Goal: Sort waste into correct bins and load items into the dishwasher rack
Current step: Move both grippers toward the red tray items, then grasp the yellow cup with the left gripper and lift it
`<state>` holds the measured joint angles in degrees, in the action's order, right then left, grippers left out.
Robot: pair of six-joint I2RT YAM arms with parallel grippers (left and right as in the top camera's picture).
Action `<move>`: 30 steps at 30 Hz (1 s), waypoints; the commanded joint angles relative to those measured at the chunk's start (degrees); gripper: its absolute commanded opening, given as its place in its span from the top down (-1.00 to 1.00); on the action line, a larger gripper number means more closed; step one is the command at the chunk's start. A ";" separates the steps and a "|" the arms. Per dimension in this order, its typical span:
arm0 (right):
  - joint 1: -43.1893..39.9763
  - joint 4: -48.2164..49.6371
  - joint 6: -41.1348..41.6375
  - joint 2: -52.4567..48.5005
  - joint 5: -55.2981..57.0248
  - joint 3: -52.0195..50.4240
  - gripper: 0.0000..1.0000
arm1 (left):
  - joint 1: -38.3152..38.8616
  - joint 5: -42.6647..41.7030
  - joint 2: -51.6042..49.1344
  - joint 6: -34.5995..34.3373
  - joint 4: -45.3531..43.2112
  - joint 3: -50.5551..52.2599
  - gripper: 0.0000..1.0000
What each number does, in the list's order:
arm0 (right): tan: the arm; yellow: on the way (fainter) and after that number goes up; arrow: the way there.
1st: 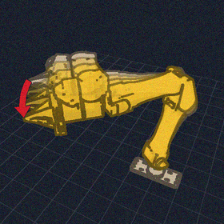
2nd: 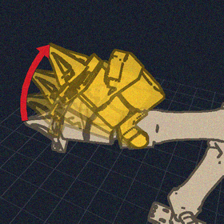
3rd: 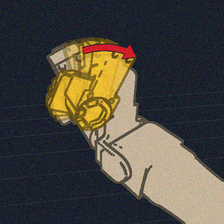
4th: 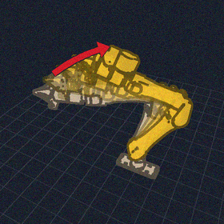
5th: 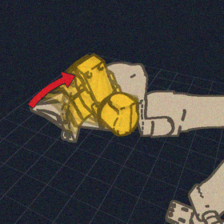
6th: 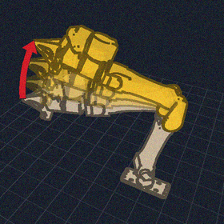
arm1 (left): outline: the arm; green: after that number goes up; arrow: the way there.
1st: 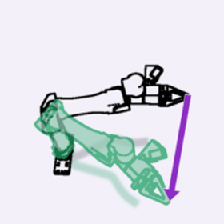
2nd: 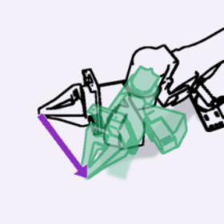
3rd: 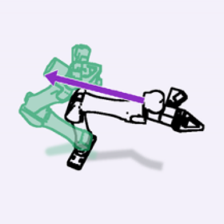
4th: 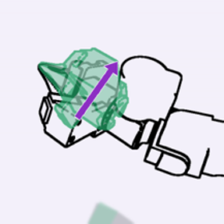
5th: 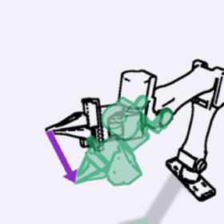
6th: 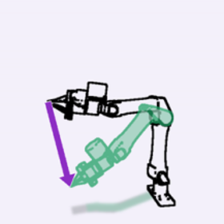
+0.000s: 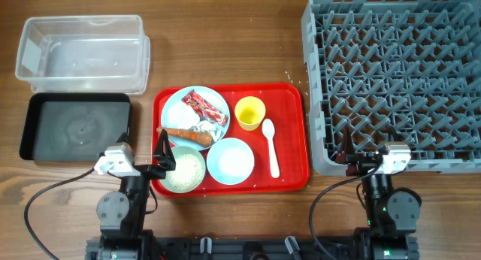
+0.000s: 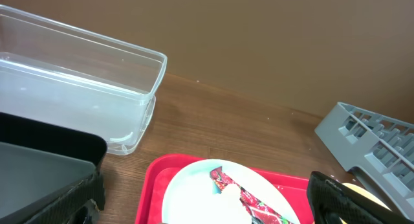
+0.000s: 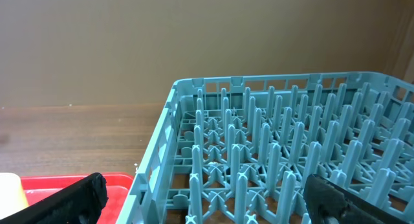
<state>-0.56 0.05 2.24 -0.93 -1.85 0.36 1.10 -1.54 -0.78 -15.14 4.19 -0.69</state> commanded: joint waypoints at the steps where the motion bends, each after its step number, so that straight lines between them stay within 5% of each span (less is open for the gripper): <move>1: 0.28 0.37 0.57 0.66 -1.42 0.00 -0.99 | -0.37 -0.33 0.39 1.18 0.09 0.37 -1.00; 8: 0.28 -6.69 0.74 -4.76 -1.40 7.67 -1.00 | -0.37 -0.28 -2.86 0.55 1.97 -3.41 -1.00; 15: 0.28 -17.22 0.72 -21.55 -1.40 24.83 -0.99 | -0.13 -0.66 -26.27 0.52 9.01 -22.18 -0.99; 24: 0.26 -41.83 0.76 -45.97 -2.08 49.24 -0.99 | 4.02 -3.54 -60.11 0.57 44.06 -60.96 -1.00; 30: 0.26 -49.07 0.96 -53.35 -4.63 54.31 -0.99 | 3.98 -3.58 -63.82 0.50 50.03 -63.30 -1.00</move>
<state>-0.56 -48.34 2.50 -53.15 -3.51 53.30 4.89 -4.40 -64.27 -15.16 54.81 -62.76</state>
